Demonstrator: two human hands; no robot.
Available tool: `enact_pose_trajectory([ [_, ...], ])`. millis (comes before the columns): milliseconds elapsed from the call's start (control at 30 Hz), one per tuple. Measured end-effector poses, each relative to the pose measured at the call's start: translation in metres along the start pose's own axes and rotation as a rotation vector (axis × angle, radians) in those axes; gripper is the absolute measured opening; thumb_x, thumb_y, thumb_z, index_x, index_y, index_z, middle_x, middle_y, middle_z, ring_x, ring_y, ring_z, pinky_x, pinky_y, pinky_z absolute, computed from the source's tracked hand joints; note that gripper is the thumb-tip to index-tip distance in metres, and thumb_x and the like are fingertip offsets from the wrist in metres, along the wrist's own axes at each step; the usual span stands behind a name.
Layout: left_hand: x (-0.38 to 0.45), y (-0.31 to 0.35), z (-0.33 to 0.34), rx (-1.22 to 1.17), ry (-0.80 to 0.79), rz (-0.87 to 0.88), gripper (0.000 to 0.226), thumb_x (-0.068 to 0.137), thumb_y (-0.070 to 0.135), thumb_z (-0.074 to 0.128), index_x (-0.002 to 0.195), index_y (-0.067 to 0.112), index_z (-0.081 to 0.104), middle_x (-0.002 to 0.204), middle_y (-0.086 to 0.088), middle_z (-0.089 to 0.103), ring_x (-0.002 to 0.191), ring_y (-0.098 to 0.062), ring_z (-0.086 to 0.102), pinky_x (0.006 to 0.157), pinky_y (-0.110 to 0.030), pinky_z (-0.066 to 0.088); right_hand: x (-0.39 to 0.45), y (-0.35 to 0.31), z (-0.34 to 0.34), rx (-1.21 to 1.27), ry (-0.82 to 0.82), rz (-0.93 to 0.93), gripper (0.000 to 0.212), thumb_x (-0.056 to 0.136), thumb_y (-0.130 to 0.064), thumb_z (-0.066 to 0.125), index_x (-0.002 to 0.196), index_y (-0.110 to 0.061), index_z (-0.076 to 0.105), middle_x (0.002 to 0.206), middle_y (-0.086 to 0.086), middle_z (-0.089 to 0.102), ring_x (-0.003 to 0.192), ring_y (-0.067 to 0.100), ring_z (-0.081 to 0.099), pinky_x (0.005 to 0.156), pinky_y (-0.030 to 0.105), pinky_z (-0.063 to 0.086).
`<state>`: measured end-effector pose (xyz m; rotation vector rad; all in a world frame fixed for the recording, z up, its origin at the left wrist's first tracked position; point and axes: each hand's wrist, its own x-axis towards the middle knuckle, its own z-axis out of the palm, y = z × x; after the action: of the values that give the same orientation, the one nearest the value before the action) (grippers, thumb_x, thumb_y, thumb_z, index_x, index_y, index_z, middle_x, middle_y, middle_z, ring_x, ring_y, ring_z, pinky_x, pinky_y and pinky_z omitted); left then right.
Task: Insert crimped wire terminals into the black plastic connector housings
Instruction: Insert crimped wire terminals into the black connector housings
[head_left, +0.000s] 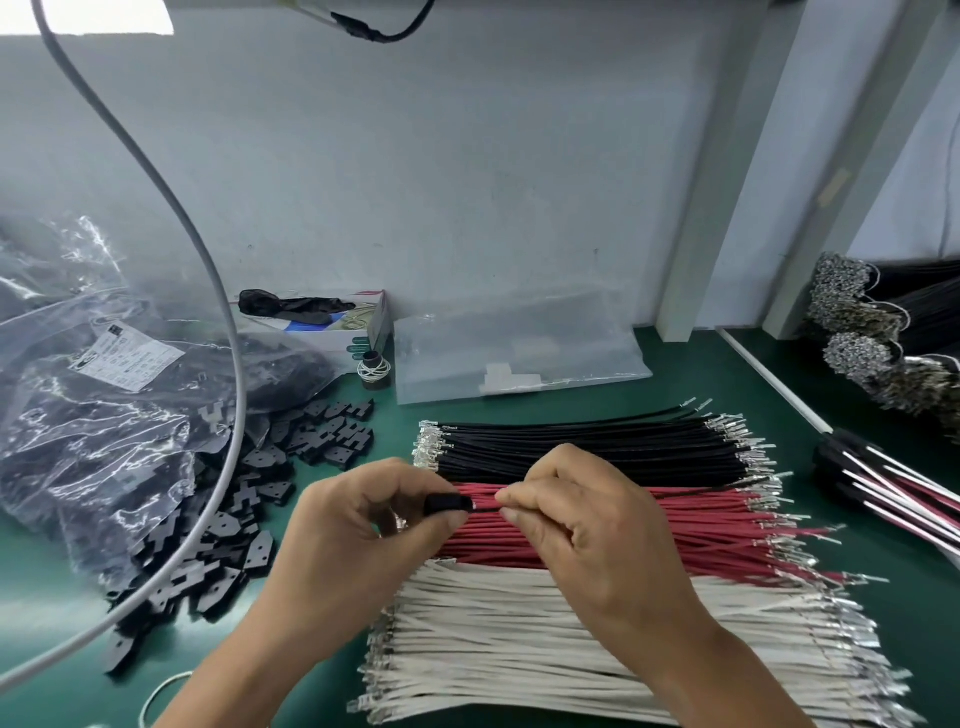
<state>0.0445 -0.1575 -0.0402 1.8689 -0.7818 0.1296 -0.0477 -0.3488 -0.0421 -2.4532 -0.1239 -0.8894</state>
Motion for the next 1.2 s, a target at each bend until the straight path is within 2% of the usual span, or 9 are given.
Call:
enact_pose_trajectory([
  [133,0.000,0.001,-0.003,-0.118,-0.042,-0.054,0.021,0.072,0.018,0.088,0.084,0.035,0.082,0.068,-0.001,0.076,0.056,-0.016,0.068,0.057,-0.023,0.056,0.001,-0.001,0.003,0.066,-0.038,-0.001,0.012,0.092,-0.025,0.067,0.092,-0.018,0.077,0.086,-0.014,0.058,0.079,0.004,0.058,0.070,0.014,0.046],
  [333,-0.001,-0.001,-0.001,-0.226,-0.078,-0.072,0.015,0.071,0.027,0.090,0.084,0.031,0.083,0.070,-0.007,0.077,0.061,-0.026,0.072,0.061,-0.034,0.061,-0.002,-0.002,0.007,0.078,-0.052,-0.011,0.009,0.092,-0.023,0.067,0.092,-0.019,0.075,0.087,-0.014,0.058,0.081,0.005,0.058,0.070,0.023,0.049],
  [433,0.000,-0.001,0.002,-0.207,-0.065,-0.047,0.016,0.073,0.027,0.090,0.085,0.032,0.082,0.068,-0.003,0.076,0.057,-0.014,0.070,0.058,-0.021,0.057,0.002,-0.002,0.000,-0.105,0.024,-0.063,0.009,0.093,-0.028,0.068,0.091,-0.024,0.076,0.085,-0.016,0.058,0.079,0.004,0.055,0.063,0.025,0.048],
  [533,0.003,-0.006,0.002,-0.237,0.033,-0.082,0.017,0.069,0.029,0.084,0.085,0.034,0.082,0.071,-0.005,0.076,0.059,-0.021,0.069,0.059,-0.026,0.058,0.005,-0.003,-0.007,-0.268,0.143,-0.137,0.007,0.090,-0.015,0.074,0.090,-0.022,0.075,0.087,-0.011,0.059,0.084,0.013,0.052,0.065,0.027,0.044],
  [600,0.005,-0.011,-0.001,-0.259,0.073,-0.097,0.018,0.069,0.028,0.085,0.087,0.032,0.082,0.075,-0.007,0.077,0.062,-0.023,0.070,0.060,-0.027,0.059,0.003,-0.009,-0.006,-0.222,0.068,-0.132,0.006,0.085,-0.021,0.077,0.086,-0.026,0.074,0.086,-0.014,0.057,0.083,0.011,0.050,0.063,0.026,0.043],
  [700,0.006,-0.018,-0.003,-0.244,0.073,-0.086,0.019,0.072,0.026,0.086,0.089,0.031,0.082,0.080,-0.004,0.078,0.066,-0.022,0.071,0.062,-0.023,0.058,-0.004,-0.020,0.005,-0.240,-0.247,-0.095,0.011,0.079,-0.044,0.075,0.078,-0.033,0.074,0.078,-0.018,0.057,0.078,0.006,0.050,0.057,0.023,0.041],
  [767,0.007,-0.021,-0.002,-0.242,0.089,-0.096,0.019,0.071,0.026,0.087,0.089,0.032,0.082,0.080,-0.004,0.079,0.067,-0.020,0.071,0.062,-0.022,0.058,-0.006,-0.022,0.011,-0.238,-0.324,-0.067,0.013,0.078,-0.047,0.074,0.079,-0.034,0.075,0.077,-0.018,0.060,0.077,0.005,0.052,0.058,0.021,0.037],
  [1067,0.010,-0.022,-0.004,-0.391,0.069,-0.172,0.024,0.070,0.009,0.086,0.090,0.022,0.084,0.080,-0.010,0.079,0.065,-0.016,0.073,0.064,-0.018,0.057,-0.003,-0.017,0.004,-0.076,-0.277,0.000,0.012,0.095,-0.036,0.057,0.095,-0.031,0.068,0.091,-0.016,0.061,0.087,0.003,0.054,0.073,0.026,0.046],
  [1200,0.011,-0.021,-0.007,-0.442,0.050,-0.210,0.025,0.068,0.011,0.086,0.092,0.019,0.084,0.083,-0.013,0.079,0.069,-0.020,0.075,0.066,-0.019,0.059,0.001,-0.014,-0.006,0.057,-0.182,0.058,0.015,0.094,-0.031,0.060,0.100,-0.033,0.074,0.089,-0.018,0.057,0.079,0.003,0.059,0.066,0.025,0.049],
])
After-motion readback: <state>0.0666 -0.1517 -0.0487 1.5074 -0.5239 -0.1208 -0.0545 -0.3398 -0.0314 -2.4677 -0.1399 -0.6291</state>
